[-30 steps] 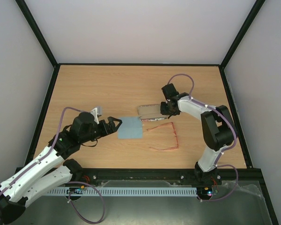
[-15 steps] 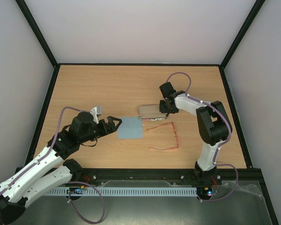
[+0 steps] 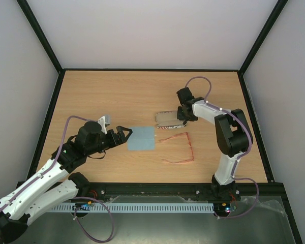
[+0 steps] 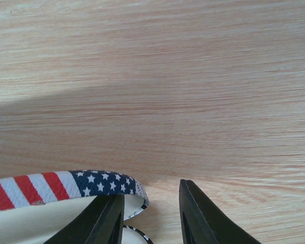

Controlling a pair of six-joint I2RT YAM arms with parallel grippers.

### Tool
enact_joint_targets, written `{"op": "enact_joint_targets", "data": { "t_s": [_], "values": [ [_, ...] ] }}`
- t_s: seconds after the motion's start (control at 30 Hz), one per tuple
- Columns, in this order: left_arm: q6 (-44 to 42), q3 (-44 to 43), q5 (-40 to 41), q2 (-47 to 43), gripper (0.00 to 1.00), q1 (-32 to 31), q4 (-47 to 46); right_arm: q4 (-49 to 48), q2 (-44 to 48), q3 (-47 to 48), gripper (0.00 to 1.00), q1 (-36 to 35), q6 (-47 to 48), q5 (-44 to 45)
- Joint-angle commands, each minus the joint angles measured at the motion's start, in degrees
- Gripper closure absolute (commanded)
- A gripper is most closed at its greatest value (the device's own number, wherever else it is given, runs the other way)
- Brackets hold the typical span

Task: Organize the sunglasses
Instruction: Adjust the sunglasses case at the center of the board.

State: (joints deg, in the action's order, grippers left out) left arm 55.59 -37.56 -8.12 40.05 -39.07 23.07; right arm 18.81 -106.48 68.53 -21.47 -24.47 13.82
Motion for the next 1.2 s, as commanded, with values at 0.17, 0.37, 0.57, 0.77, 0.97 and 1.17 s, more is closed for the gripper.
{"op": "enact_joint_targets", "data": {
  "t_s": [0.17,0.37,0.57,0.77,0.97,1.17],
  "values": [
    [-0.49,-1.21,0.03,-0.88,0.01,0.31,0.75,2.57,0.54,1.87,0.68,2.4,0.3,3.02],
    [-0.33,-1.03,0.12,-0.88,0.0,0.3,0.6,2.48,2.31,0.17,0.68,3.54,0.31,2.81],
    [-1.13,-2.08,1.18,0.45,0.01,0.31,0.78,2.46,7.28,0.17,0.63,3.54,0.3,-0.43],
    [-4.94,-8.67,4.55,6.28,0.0,1.47,2.98,4.23,18.15,-0.47,0.58,3.35,0.2,-6.28],
    [-9.59,-9.79,0.56,11.45,0.0,11.02,0.26,1.42,24.34,-3.81,0.59,-3.23,-3.65,-21.64],
    [-11.43,-7.65,-7.84,11.99,0.01,23.17,-2.97,-0.25,18.87,-1.43,0.63,-12.52,-6.87,-26.32]
  ]
}}
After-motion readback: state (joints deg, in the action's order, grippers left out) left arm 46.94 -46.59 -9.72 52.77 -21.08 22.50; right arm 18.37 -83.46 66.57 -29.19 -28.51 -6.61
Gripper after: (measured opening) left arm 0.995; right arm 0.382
